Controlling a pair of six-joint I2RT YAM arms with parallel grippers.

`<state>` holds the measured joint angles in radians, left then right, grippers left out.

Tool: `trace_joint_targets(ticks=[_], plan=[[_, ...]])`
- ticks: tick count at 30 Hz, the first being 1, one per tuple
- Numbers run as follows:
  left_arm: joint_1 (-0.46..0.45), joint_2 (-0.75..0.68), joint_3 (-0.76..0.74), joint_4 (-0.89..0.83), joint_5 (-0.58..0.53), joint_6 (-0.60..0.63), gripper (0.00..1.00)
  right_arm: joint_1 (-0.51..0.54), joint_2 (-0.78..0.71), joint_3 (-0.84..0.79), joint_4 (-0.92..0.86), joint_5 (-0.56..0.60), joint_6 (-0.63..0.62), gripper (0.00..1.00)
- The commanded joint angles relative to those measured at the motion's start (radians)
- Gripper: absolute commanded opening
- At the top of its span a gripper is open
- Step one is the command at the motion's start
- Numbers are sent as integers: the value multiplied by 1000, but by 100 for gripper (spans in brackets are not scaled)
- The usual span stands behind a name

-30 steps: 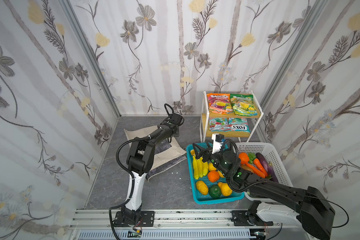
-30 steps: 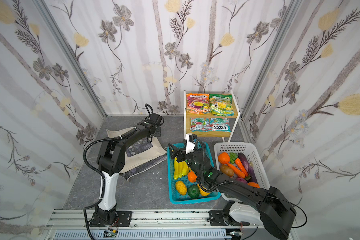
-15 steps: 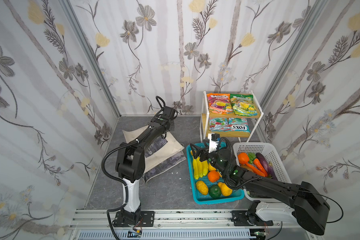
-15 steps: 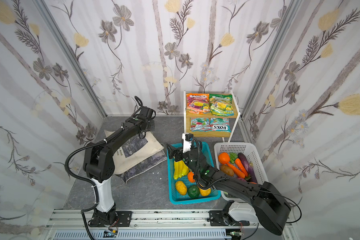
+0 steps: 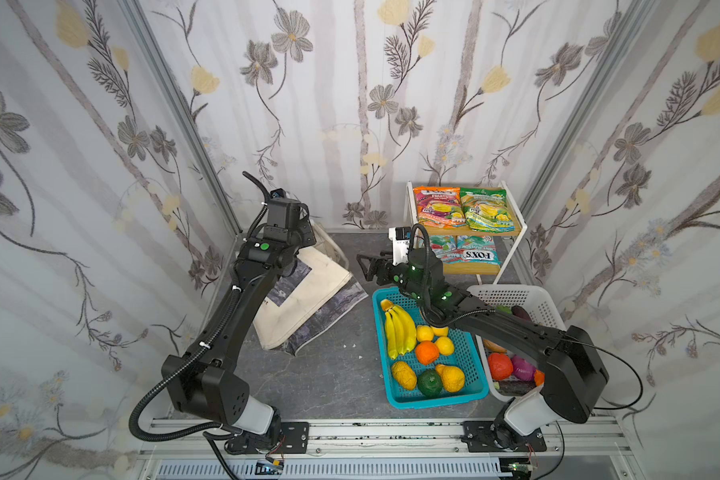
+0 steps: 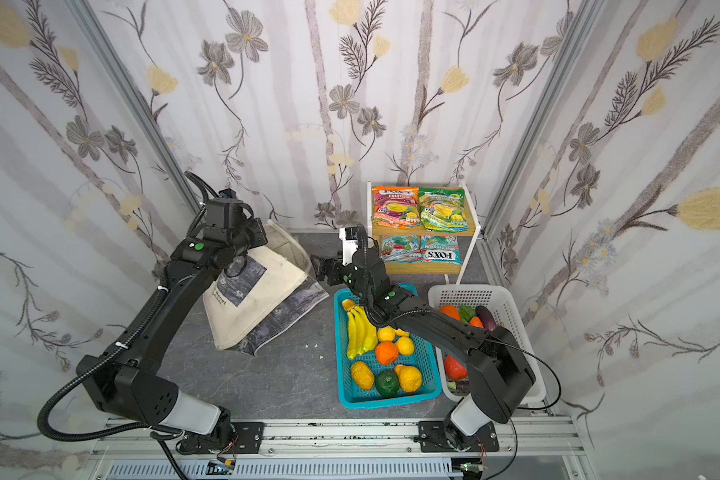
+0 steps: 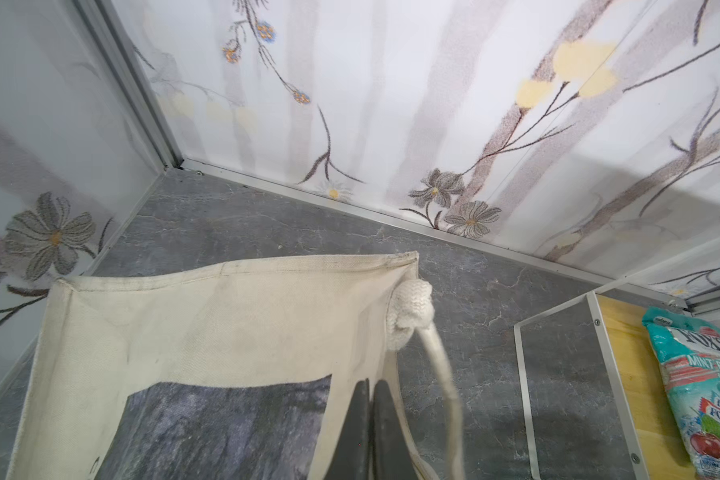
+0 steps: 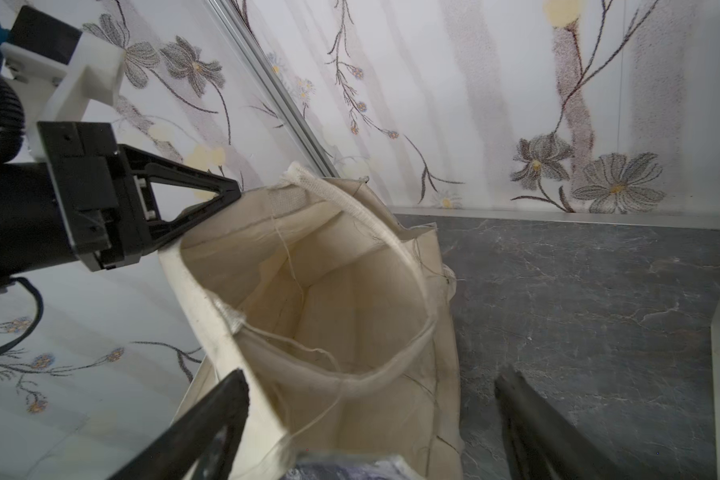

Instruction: Place the food into the grocery bag and tie it

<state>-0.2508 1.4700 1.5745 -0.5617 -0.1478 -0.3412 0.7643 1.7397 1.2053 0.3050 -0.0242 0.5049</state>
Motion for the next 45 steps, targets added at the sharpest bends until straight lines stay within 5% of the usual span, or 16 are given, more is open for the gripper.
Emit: trace_joint_targets(ticks=[1, 7, 17, 22, 35, 38, 41, 45], plan=[[62, -68, -35, 57, 81, -27, 0, -12, 57, 76, -91, -68, 15, 91], [126, -187, -104, 153, 364, -85, 0, -34, 202, 188, -139, -185, 30, 89], [236, -322, -231, 215, 454, -162, 0, -60, 356, 310, -351, -454, 171, 95], [257, -374, -274, 315, 500, -249, 0, -45, 396, 268, -196, -616, 321, 94], [325, -454, -353, 466, 601, -429, 0, 15, 483, 226, 204, -729, 510, 100], [333, -464, -355, 490, 622, -462, 0, 24, 523, 203, 406, -754, 655, 99], [334, -475, -370, 504, 628, -487, 0, 21, 538, 195, 565, -760, 751, 78], [339, -482, -413, 522, 645, -499, 0, 17, 496, 176, 527, -714, 697, 22]])
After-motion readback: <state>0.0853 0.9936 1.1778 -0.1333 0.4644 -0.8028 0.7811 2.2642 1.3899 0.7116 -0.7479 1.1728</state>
